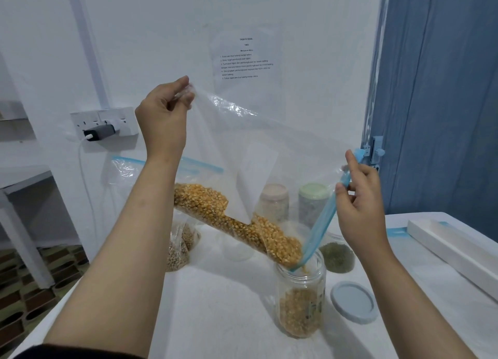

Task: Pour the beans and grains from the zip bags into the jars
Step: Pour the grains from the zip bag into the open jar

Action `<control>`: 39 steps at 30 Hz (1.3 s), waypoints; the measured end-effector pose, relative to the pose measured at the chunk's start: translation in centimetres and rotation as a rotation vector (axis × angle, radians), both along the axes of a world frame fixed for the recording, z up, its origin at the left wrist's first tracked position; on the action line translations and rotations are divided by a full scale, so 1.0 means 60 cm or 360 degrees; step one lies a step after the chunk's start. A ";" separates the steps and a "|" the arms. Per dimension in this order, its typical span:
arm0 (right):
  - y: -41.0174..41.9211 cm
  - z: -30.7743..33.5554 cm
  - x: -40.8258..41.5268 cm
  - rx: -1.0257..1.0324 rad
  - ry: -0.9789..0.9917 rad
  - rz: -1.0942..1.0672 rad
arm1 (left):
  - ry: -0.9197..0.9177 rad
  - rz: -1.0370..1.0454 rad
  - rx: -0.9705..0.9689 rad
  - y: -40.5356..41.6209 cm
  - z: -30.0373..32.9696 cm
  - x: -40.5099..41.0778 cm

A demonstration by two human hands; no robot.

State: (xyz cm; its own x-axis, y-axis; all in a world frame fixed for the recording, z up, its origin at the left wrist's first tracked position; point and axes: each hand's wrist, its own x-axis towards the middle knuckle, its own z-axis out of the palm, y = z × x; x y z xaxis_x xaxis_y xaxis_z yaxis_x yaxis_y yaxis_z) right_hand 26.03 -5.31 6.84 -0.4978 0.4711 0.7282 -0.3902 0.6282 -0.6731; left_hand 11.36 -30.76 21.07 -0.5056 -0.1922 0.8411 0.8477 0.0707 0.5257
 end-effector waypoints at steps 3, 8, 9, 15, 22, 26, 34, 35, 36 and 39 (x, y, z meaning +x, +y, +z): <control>0.001 -0.001 0.000 0.0003 0.0015 0.0003 | -0.0002 -0.0001 -0.0006 0.000 0.001 -0.001; 0.004 -0.002 -0.001 0.0002 0.0013 0.0000 | 0.0017 0.0010 -0.0048 -0.001 0.002 0.001; 0.004 -0.003 -0.002 0.0003 0.0011 -0.0003 | 0.0021 0.0012 -0.0054 0.000 0.003 0.001; 0.008 -0.002 -0.003 -0.0003 -0.0006 -0.0009 | 0.0046 0.0057 -0.0130 0.002 0.002 -0.001; 0.008 -0.004 0.001 -0.0017 -0.0026 -0.0015 | 0.0075 0.0057 -0.0168 0.000 0.000 0.003; 0.009 -0.006 0.001 -0.0017 -0.0024 -0.0031 | 0.0086 0.0046 -0.0154 0.001 -0.002 0.006; 0.008 -0.008 0.000 -0.0009 -0.0031 -0.0040 | 0.0078 0.0063 -0.0149 0.000 -0.005 0.006; 0.008 -0.008 0.001 -0.0011 -0.0031 -0.0039 | 0.0078 0.0066 -0.0150 0.001 -0.005 0.006; 0.007 -0.008 0.001 -0.0014 -0.0029 -0.0037 | 0.0077 0.0066 -0.0151 0.001 -0.004 0.005; 0.007 -0.008 0.004 -0.0025 -0.0020 -0.0029 | 0.0074 0.0050 -0.0143 0.003 -0.002 0.005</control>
